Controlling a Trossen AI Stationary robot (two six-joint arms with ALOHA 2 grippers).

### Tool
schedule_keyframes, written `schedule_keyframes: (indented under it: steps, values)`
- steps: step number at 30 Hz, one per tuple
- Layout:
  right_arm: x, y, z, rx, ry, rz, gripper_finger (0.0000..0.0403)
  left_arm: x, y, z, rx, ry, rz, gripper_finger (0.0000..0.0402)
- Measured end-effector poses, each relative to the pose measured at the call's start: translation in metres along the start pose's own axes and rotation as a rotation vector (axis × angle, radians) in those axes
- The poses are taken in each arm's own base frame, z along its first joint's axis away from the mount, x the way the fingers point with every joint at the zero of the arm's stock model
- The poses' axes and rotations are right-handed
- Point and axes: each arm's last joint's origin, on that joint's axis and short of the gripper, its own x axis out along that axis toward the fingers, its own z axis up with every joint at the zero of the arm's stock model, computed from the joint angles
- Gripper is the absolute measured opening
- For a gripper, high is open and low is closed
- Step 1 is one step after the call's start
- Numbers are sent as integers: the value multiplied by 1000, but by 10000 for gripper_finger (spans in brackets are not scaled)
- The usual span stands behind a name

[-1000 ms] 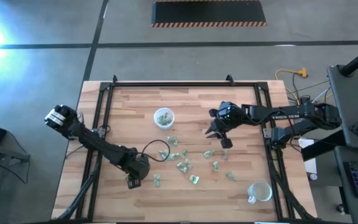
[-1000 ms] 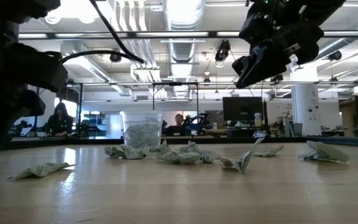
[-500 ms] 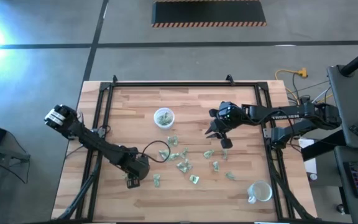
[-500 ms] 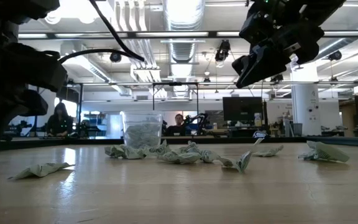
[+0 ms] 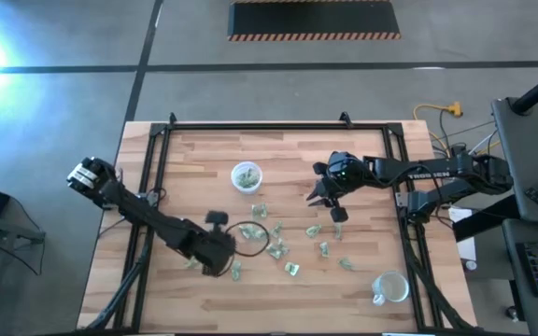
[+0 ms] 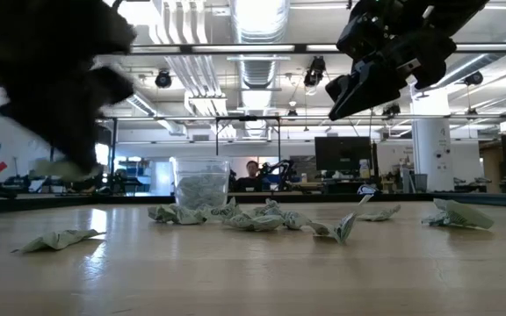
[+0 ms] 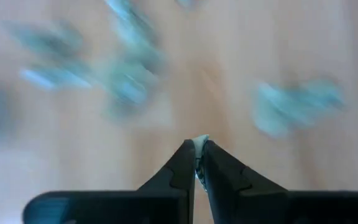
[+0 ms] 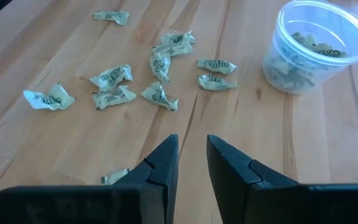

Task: Pick and place Stevia / Truvia into bins
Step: Put the stevia packet into the transparent container

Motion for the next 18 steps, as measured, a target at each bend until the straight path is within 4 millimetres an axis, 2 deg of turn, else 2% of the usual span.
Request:
schedule_keyframes:
  steps: [5,8,12,18]
  values:
    - [0,0,0,-2,-1,0,68,-10,19,21,97,-123,389,11]
    - [0,0,0,-3,-2,-1,69,-9,33,30,141,-145,538,11]
    - [1,0,-1,-3,-4,-2,74,-4,61,37,166,-123,605,11]
    - [1,0,-1,-4,-5,-2,77,6,116,35,118,-25,605,11]
